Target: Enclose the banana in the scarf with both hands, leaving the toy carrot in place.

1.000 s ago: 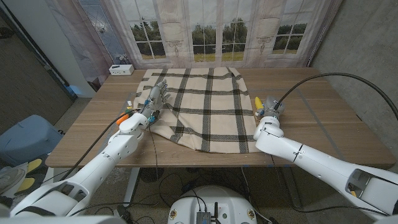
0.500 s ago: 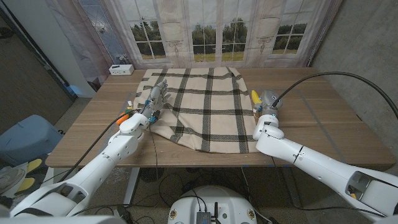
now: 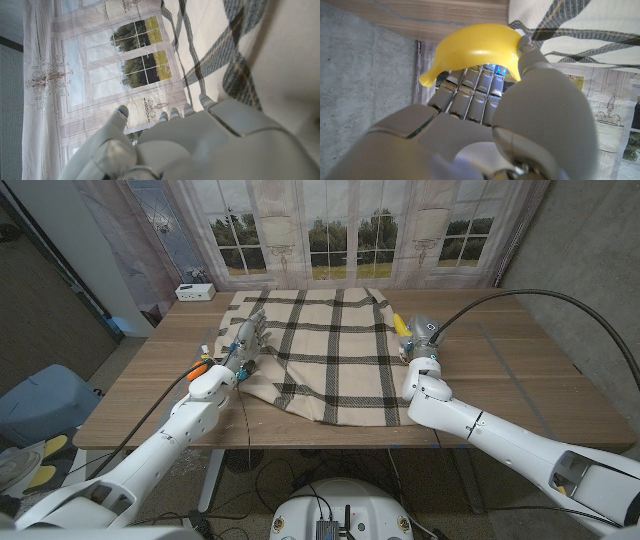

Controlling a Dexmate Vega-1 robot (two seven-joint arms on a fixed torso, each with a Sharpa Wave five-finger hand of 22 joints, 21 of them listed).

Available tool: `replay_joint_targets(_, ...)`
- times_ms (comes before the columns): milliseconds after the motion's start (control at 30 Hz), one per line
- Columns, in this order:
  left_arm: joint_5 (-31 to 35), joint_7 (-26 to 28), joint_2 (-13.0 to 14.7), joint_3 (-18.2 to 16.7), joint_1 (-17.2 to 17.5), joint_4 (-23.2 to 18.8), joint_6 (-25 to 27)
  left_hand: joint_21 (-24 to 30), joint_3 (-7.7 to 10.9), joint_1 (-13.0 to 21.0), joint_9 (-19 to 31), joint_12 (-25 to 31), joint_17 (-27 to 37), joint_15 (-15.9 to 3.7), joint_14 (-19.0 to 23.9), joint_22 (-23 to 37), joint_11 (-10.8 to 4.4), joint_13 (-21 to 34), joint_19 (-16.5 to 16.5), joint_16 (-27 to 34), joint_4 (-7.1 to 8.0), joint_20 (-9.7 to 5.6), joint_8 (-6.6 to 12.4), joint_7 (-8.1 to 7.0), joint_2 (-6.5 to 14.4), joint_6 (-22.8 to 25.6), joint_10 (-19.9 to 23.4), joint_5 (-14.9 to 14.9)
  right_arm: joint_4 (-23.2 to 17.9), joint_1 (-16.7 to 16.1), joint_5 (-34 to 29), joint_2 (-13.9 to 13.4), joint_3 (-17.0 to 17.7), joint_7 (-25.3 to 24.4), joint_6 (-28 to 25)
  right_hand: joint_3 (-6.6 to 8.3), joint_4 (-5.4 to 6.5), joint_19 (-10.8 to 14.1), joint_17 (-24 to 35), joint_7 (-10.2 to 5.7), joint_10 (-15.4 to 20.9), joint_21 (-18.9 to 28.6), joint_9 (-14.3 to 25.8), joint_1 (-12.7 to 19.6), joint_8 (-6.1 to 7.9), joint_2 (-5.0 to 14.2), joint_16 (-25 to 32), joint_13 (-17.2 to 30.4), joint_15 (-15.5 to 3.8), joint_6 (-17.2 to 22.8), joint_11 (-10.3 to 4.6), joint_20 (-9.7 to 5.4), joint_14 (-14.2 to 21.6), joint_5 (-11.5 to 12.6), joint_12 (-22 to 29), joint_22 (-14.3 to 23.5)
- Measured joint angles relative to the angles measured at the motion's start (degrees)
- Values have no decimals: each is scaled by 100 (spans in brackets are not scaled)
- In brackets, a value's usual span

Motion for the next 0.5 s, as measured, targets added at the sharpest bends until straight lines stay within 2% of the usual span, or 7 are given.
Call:
replay_joint_targets(200, -26, 21, 37, -43, 98, -63, -56, 0, -24, 0, 0, 0, 0, 0, 0, 0, 0, 0, -8, 0, -24, 54, 0, 0, 0, 0, 0, 0, 101, 103, -190, 85, -60, 122, 189, -24, 24, 0, 6, 0, 0, 0, 0, 0, 0, 0, -36, 0, 0, 0, 0, 0, 0, 0, 0, 0)
replay_joint_targets(467, -32, 47, 93, -97, 230, -158, -96, -22, -24, 0, 0, 0, 0, 0, 0, -1, 0, 0, -9, 0, -24, 53, 0, 0, 0, 0, 0, 0, 181, 172, -424, 150, -92, 290, 455, -24, 24, 0, 28, 1, 0, 27, 0, 0, 0, 0, -67, 0, -10, 1, 0, 0, 52, -1, 18, 0)
replay_joint_targets(500, -39, 90, 101, -106, 252, -176, -131, -22, -24, 0, 0, 0, 0, 0, 0, 0, 0, 0, -9, 0, -24, 53, 0, 0, 0, 0, 0, 0, 278, 248, -459, 231, -126, 313, 502, -24, 24, 0, 30, 13, 0, 27, 0, 0, 0, 0, -67, 0, -10, 13, 0, 0, 52, -2, 27, 0)
